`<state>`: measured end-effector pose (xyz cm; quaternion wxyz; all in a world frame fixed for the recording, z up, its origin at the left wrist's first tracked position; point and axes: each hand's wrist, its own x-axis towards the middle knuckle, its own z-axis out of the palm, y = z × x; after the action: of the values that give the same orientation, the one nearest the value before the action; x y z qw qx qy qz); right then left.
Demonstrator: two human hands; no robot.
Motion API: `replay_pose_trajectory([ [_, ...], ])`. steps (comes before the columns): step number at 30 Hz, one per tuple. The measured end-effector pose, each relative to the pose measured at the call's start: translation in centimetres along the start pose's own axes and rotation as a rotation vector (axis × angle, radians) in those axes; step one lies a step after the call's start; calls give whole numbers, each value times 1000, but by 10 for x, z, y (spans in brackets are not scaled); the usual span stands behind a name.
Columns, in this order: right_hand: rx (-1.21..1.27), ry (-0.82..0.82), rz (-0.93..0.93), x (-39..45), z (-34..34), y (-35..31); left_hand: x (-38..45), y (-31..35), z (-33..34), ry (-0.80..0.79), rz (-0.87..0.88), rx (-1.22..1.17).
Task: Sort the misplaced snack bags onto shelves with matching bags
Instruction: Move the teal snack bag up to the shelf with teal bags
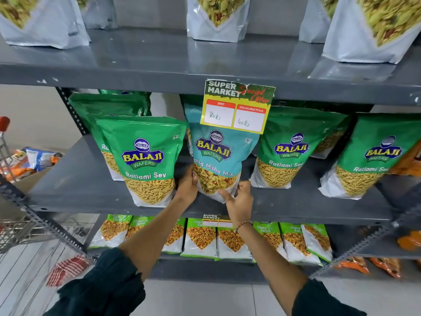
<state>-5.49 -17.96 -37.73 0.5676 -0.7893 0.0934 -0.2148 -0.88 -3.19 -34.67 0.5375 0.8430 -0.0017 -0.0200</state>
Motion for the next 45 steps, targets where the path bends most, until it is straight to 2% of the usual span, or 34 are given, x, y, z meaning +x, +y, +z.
replay_pose_trajectory([
  [6,18,56,57,-23,-29,1,-25,7,1,-95,60,103],
  [14,106,-29,137,-69,-92,-18,-88,20,-4,-223,157,160],
  [21,166,-84,125,-112,-123,-51,-149,31,-28,-215,237,136],
  [26,200,-165,53,-116,-137,-105,-182,63,-64,-180,300,25],
  [34,285,-189,-183,-89,-140,-214,-195,153,-141,-57,437,-101],
  [45,292,-173,-346,-9,-129,-328,-138,257,-211,36,572,-128],
])
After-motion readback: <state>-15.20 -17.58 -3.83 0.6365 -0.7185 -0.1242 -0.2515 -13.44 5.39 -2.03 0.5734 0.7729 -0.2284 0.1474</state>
